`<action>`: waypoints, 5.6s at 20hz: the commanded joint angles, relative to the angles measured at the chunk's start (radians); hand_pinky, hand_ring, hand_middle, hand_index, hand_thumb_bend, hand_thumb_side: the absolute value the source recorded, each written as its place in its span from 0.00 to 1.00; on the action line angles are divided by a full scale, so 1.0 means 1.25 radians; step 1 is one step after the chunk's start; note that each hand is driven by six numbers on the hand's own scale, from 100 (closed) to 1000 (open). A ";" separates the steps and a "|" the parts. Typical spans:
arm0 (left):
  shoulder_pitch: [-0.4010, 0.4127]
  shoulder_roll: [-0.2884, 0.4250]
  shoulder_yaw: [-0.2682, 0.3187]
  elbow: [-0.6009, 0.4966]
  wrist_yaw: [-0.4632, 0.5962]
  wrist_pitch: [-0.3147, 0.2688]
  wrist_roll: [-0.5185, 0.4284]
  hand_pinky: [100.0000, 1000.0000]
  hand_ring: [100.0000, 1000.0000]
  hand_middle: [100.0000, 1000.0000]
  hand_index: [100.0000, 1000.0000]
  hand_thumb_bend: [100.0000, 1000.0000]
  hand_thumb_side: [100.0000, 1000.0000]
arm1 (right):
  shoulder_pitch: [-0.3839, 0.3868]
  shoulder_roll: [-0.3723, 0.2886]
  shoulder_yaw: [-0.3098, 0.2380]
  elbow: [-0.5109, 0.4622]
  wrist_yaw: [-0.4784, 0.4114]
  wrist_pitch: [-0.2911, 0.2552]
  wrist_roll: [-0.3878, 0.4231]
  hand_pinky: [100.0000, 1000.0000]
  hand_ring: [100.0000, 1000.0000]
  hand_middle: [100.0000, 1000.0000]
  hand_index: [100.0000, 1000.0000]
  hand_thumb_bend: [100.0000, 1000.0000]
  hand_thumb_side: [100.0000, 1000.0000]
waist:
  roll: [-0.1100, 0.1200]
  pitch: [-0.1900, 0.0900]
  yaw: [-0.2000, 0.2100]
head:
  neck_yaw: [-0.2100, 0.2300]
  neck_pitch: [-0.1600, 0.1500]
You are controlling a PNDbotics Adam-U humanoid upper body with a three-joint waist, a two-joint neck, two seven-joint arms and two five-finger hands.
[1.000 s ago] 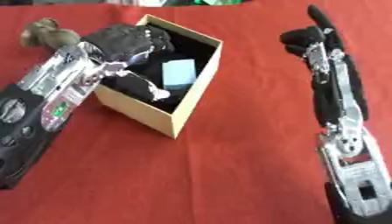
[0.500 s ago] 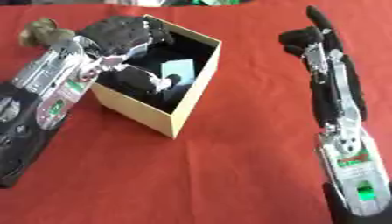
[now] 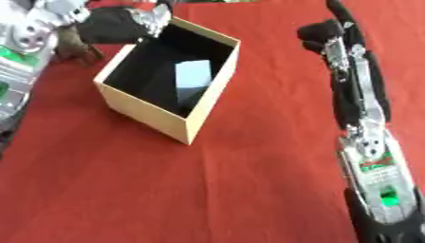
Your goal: Pick up objects on the table and place them in the box.
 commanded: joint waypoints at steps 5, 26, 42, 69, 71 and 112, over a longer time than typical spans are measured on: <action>0.032 0.133 0.047 -0.133 0.096 0.015 -0.081 0.65 0.83 0.79 0.79 0.00 0.76 | 0.006 -0.018 -0.013 -0.009 0.008 0.001 -0.009 0.79 0.75 0.63 1.00 0.00 0.90 | 0.001 -0.028 0.015 | -0.021 0.027; 0.108 0.322 0.088 0.079 0.002 -0.174 -0.216 0.75 0.95 0.86 0.88 0.48 0.73 | 0.005 -0.023 -0.018 -0.004 0.016 0.002 -0.016 0.79 0.75 0.62 1.00 0.00 0.90 | -0.007 -0.030 0.023 | -0.010 -0.004; 0.088 0.313 0.073 0.191 -0.172 -0.329 -0.060 0.73 0.93 0.87 0.89 0.57 0.49 | -0.003 -0.026 -0.015 0.000 0.012 0.001 -0.013 0.79 0.75 0.62 1.00 0.00 0.91 | -0.015 -0.016 0.006 | 0.008 -0.053; 0.038 0.278 0.077 0.293 -0.243 -0.369 0.082 0.67 0.88 0.82 0.88 0.39 0.30 | -0.025 -0.029 -0.010 0.006 0.008 -0.003 -0.005 0.79 0.76 0.62 1.00 0.00 0.92 | -0.031 0.009 -0.025 | 0.047 -0.084; 0.033 0.273 0.083 0.314 -0.248 -0.364 0.091 0.67 0.88 0.82 0.88 0.37 0.29 | -0.027 -0.029 -0.010 0.007 0.008 -0.003 -0.005 0.79 0.76 0.62 1.00 0.00 0.92 | -0.032 0.012 -0.028 | 0.051 -0.088; 0.009 0.220 0.089 0.430 -0.309 -0.342 0.210 0.53 0.72 0.64 0.67 0.07 0.09 | -0.036 -0.032 -0.003 0.013 -0.009 -0.004 0.007 0.79 0.76 0.62 1.00 0.00 0.94 | -0.041 0.050 -0.047 | 0.073 -0.113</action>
